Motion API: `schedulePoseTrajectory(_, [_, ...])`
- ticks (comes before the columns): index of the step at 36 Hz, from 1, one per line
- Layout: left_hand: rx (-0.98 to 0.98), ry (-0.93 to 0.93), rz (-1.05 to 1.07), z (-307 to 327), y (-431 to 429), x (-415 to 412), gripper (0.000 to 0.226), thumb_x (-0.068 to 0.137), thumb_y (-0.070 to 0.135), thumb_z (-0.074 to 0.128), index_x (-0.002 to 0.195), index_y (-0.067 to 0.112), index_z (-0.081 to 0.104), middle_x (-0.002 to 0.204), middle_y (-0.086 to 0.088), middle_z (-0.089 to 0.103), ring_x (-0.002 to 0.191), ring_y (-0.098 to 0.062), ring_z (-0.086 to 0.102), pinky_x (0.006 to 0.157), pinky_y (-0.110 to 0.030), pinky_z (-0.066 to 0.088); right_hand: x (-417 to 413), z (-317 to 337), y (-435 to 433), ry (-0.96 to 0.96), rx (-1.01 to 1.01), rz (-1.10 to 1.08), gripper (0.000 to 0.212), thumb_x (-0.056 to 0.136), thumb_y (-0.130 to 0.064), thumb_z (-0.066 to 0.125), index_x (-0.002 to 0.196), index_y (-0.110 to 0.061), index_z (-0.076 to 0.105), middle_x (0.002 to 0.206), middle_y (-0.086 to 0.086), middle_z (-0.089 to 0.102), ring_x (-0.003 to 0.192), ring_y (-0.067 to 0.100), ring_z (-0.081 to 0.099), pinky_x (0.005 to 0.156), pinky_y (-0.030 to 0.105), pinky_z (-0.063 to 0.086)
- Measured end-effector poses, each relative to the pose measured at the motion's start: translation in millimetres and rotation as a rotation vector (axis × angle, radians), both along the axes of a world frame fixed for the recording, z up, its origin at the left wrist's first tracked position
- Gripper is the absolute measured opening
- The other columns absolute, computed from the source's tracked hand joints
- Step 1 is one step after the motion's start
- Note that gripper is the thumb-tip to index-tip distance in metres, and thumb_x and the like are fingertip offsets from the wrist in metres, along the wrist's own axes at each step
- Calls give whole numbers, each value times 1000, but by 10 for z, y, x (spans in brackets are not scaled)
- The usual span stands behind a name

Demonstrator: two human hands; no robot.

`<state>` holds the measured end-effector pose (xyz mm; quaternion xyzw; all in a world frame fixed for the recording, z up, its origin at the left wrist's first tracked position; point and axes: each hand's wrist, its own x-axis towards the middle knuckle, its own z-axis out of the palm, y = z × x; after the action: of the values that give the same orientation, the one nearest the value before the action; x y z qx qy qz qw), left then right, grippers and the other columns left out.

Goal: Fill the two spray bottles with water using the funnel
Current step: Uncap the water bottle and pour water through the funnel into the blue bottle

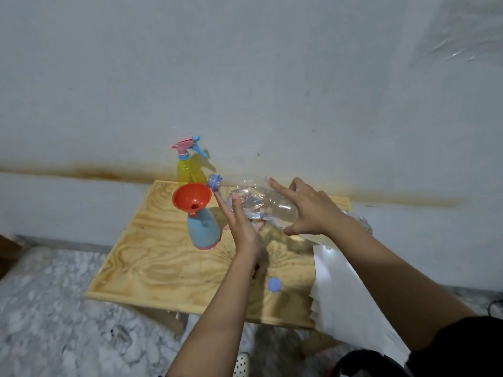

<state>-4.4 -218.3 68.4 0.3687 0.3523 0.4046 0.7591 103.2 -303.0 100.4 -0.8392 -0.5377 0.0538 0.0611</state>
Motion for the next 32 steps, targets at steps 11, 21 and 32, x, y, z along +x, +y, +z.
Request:
schedulePoseTrajectory(11, [-123, -80, 31, -43, -9, 68, 55, 100, 43, 37, 146, 49, 9, 143, 14, 25, 125, -13, 30, 91, -55, 38, 26, 73, 54, -50, -71, 4, 114, 66, -42, 75, 142, -52, -10, 111, 2, 34, 88, 18, 38, 71, 33, 35])
schedulePoseTrajectory(21, [-201, -168, 42, -31, 47, 111, 55, 98, 44, 39, 145, 50, 11, 158, 12, 6, 146, -26, 11, 99, -64, 32, 46, 174, 147, -86, -100, 10, 114, 65, -40, 75, 143, -51, -8, 114, 3, 35, 94, 21, 41, 71, 33, 33])
schedulePoseTrajectory(32, [-200, -174, 47, 57, 6, 93, 51, 101, 43, 33, 146, 48, 10, 140, 11, 30, 131, -16, 28, 100, -63, 31, 26, 242, 176, -116, -125, 25, 114, 65, -40, 75, 143, -50, -7, 115, 4, 36, 102, 24, 44, 74, 35, 34])
